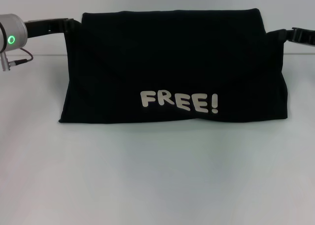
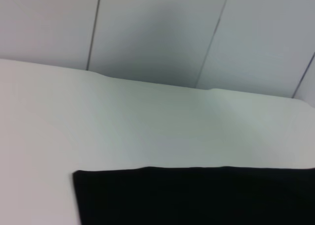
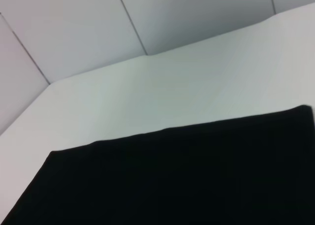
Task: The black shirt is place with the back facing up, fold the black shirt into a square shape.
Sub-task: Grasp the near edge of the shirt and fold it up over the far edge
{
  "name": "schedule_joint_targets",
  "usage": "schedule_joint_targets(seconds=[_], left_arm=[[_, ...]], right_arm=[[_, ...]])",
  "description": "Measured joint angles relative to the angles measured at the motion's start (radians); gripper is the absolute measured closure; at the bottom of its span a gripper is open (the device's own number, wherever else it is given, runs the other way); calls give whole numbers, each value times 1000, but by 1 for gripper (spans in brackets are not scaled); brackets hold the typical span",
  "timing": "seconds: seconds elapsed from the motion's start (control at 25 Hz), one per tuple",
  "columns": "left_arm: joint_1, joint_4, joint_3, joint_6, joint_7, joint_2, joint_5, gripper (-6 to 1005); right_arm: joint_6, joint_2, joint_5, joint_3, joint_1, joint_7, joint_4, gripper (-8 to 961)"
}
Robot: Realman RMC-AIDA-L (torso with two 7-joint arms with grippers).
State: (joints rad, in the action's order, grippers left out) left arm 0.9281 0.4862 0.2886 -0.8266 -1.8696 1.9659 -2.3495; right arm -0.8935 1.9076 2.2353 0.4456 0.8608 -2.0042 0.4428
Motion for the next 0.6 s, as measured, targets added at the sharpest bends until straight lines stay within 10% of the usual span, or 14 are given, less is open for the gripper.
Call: schedule_joint_targets(seconds=[0.28, 0.6], left_arm=[[2, -78, 0, 116, 48, 7, 6, 877], [6, -150, 1, 293, 188, 76, 30, 834]], right_arm=[[66, 6, 0, 8, 3, 4, -57, 785], [174, 62, -1, 8, -6, 7, -82, 773]])
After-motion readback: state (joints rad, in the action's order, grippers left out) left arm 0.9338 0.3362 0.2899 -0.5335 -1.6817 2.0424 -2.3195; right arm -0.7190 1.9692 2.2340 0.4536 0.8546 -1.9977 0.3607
